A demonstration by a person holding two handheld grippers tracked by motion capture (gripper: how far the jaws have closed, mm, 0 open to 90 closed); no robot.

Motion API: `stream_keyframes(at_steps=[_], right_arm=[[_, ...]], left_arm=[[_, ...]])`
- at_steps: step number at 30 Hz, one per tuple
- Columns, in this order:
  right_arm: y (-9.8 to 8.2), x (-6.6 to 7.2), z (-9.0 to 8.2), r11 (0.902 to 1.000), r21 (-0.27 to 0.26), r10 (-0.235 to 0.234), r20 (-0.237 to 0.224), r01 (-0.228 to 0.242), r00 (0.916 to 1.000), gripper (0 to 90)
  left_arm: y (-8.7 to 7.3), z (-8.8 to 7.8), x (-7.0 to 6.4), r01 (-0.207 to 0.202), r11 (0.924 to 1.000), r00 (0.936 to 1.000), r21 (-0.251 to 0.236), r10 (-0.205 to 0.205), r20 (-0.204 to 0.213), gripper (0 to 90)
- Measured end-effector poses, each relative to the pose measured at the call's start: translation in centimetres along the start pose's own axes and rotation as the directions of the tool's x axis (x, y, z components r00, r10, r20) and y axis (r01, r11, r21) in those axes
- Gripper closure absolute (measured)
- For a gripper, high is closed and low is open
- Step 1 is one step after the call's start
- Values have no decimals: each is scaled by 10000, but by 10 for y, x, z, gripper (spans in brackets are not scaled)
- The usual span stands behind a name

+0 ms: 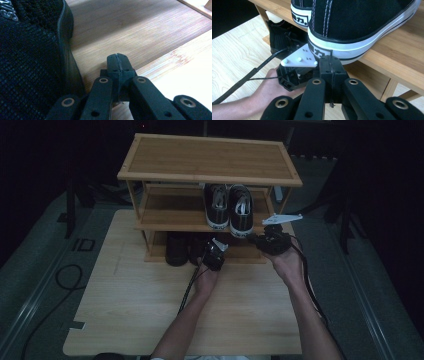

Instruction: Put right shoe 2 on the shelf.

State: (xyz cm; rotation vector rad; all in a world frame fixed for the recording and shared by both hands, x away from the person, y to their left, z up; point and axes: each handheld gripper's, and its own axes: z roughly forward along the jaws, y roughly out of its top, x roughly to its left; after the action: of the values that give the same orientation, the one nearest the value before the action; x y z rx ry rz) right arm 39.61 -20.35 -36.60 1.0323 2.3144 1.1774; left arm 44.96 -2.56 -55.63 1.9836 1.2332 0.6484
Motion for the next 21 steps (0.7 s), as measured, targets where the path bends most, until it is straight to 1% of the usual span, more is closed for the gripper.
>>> stream_keyframes(at_steps=[1, 3, 6, 10, 13, 15, 17, 18, 21], right_arm=[[1, 0, 0, 10000, 36, -12, 114, 11, 9999, 900], [1, -1, 1, 10000, 44, 3, 65, -3, 10000, 900], [2, -2, 0, 9999, 82, -68, 212, 67, 9998, 900], [0, -6, 0, 9999, 136, 20, 373, -25, 9993, 900], [-2, -6, 3, 9998, 162, 61, 426, -68, 9991, 900], [-2, -5, 4, 9999, 101, 119, 362, -123, 9993, 900], [-1, -5, 6, 9998, 91, 157, 505, -162, 9986, 900], [-1, -5, 8, 9997, 105, 206, 406, -210, 9990, 900], [0, -5, 12, 9998, 118, 173, 478, -179, 9987, 900]], left_arm=[[0, 0, 0, -2, 10000, 10000, -8, 2, -12, 900], [0, 0, 0, -4, 10000, 10000, -8, 4, -13, 900], [0, 0, 0, 6, 10000, 10000, -3, -6, 3, 900], [0, 0, 0, -63, 10000, 10000, 50, 63, 16, 900], [0, 0, 0, 9, 10000, 10000, -5, -9, 0, 900], [0, 0, 0, 14, 10000, 10000, -13, -14, -11, 900], [0, 0, 0, 22, 10000, 10000, 6, -22, -29, 900], [0, 0, 0, 30, 10000, 10000, -3, -30, -15, 900], [0, 0, 0, 8, 10000, 10000, -18, -8, -10, 900]])
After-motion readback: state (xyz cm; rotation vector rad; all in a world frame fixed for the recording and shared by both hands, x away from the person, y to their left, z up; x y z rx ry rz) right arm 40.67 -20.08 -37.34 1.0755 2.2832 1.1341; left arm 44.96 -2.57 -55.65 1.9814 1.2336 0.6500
